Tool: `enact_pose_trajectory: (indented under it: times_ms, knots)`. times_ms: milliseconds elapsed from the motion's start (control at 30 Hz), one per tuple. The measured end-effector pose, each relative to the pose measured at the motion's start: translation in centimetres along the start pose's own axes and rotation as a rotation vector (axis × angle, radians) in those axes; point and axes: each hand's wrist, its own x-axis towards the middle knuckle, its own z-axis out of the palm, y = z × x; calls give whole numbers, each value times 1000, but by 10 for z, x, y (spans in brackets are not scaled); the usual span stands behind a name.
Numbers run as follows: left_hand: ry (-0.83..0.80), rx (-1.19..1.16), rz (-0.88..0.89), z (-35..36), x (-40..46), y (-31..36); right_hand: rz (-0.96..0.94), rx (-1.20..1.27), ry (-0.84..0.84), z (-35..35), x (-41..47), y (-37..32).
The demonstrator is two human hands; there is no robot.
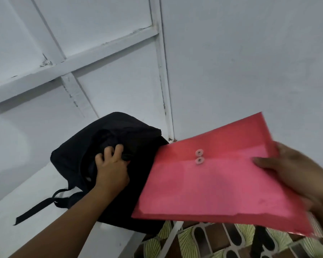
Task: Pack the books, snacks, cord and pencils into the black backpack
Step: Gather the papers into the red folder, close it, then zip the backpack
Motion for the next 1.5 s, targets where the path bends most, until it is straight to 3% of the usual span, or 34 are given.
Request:
enact_pose_trajectory:
  times_ms: [300, 467, 633, 1000, 1233, 1367, 1500]
  knots:
    - [18, -43, 88, -9, 3, -11, -71, -213, 182, 104, 40, 21]
    - [19, -46, 106, -11, 5, -21, -188, -241, 340, 119, 50, 7]
    - [-7, -37, 128, -13, 10, -21, -230, -202, 406, 172, 46, 52]
    - [-5, -29, 157, -20, 14, -17, -214, -128, 156, 256, 81, 119]
    - [-19, -156, 174, -26, -6, -3, -54, -321, -69, 243, 104, 134]
    - [264, -547, 215, -58, -6, 8, -268, -812, -239, 200, 109, 117]
    - [598, -745, 42, -103, 0, 10, -602, -1134, -354, 149, 98, 106]
